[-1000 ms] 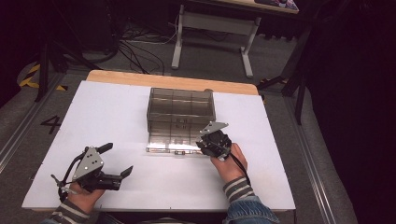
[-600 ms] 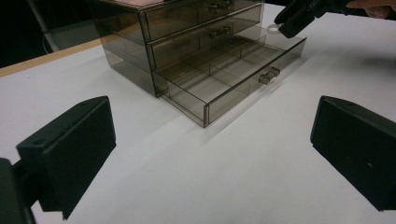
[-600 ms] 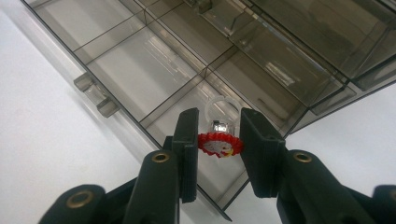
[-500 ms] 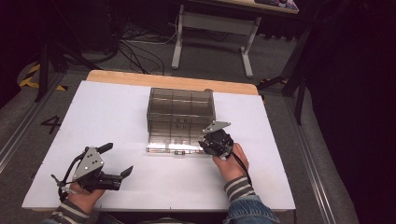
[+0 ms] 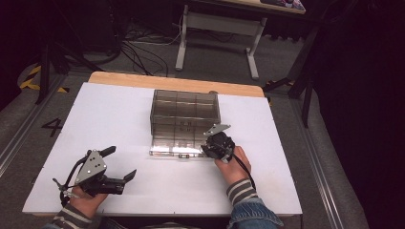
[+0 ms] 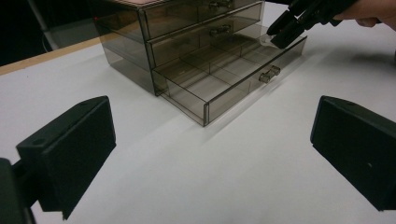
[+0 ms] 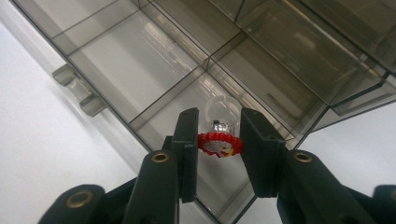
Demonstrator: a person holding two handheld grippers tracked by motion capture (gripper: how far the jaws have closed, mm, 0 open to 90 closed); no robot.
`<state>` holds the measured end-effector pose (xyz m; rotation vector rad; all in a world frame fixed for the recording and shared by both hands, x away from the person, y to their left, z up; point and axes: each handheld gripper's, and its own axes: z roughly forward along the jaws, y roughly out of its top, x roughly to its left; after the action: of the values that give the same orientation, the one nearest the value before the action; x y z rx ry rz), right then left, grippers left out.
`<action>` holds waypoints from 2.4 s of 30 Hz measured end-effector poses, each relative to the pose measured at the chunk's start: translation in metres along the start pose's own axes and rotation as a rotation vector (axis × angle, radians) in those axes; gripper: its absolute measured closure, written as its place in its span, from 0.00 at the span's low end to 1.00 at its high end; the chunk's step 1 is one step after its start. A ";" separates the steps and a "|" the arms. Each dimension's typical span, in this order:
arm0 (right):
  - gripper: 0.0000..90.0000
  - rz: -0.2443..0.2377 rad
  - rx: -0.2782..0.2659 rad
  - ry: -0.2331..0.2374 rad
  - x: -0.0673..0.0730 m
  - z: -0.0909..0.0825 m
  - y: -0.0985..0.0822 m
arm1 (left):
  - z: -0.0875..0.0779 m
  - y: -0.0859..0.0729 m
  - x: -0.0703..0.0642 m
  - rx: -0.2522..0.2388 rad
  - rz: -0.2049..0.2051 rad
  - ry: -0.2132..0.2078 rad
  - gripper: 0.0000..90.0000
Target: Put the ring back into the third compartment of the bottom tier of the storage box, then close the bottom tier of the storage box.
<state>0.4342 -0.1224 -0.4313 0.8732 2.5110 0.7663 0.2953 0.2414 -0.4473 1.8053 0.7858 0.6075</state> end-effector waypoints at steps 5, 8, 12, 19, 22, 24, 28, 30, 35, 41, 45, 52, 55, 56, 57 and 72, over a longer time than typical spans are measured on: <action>0.76 -0.005 0.017 -0.001 0.000 0.007 0.000 | 0.000 0.000 0.000 0.002 -0.002 0.000 0.01; 0.76 -0.008 0.026 0.003 0.000 0.010 0.000 | 0.000 0.000 0.000 0.001 0.000 0.001 0.01; 0.75 -0.022 0.034 -0.009 0.002 0.013 0.001 | 0.000 0.000 0.000 0.002 -0.001 0.001 0.01; 0.71 -0.023 0.025 -0.008 0.003 0.012 0.002 | 0.000 0.000 0.000 0.001 0.001 0.001 0.01; 0.69 -0.023 0.008 -0.008 0.003 0.008 0.003 | 0.000 0.000 0.000 0.005 0.001 0.000 0.01; 0.69 -0.022 -0.013 0.002 0.002 0.003 0.005 | 0.000 0.000 0.000 0.007 0.003 0.002 0.01; 0.73 -0.013 -0.061 0.025 0.003 -0.008 0.009 | 0.000 0.000 0.001 0.002 -0.002 0.003 0.01; 0.77 -0.019 -0.078 0.039 0.005 -0.012 0.010 | 0.001 0.000 0.001 0.004 0.006 0.004 0.01; 0.87 -0.048 -0.101 0.050 0.012 -0.020 0.012 | 0.001 0.000 0.001 0.003 0.002 0.000 0.01; 0.96 -0.106 -0.115 0.077 0.021 -0.026 0.017 | 0.001 0.000 0.000 -0.001 0.003 0.000 0.01; 1.00 -0.148 -0.116 0.091 0.028 -0.029 0.019 | 0.000 0.000 0.000 0.005 0.004 0.000 0.01; 1.00 -0.192 -0.140 0.131 0.035 -0.033 0.022 | 0.000 0.000 -0.001 0.004 0.004 0.000 0.01; 1.00 -0.212 -0.138 0.140 0.038 -0.035 0.022 | 0.000 0.000 0.000 0.003 0.004 0.001 0.01; 1.00 -0.221 -0.140 0.138 0.039 -0.034 0.022 | 0.000 0.000 0.000 0.002 0.003 0.000 0.01; 1.00 -0.226 -0.139 0.143 0.039 -0.035 0.022 | 0.000 0.000 0.000 0.001 0.003 0.000 0.01; 0.99 -0.324 -0.011 0.198 0.056 -0.021 0.023 | 0.001 0.000 0.000 0.004 0.005 -0.001 0.01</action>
<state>0.3928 -0.0784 -0.4105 0.3842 2.7219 0.7866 0.2960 0.2411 -0.4471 1.8112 0.7822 0.6087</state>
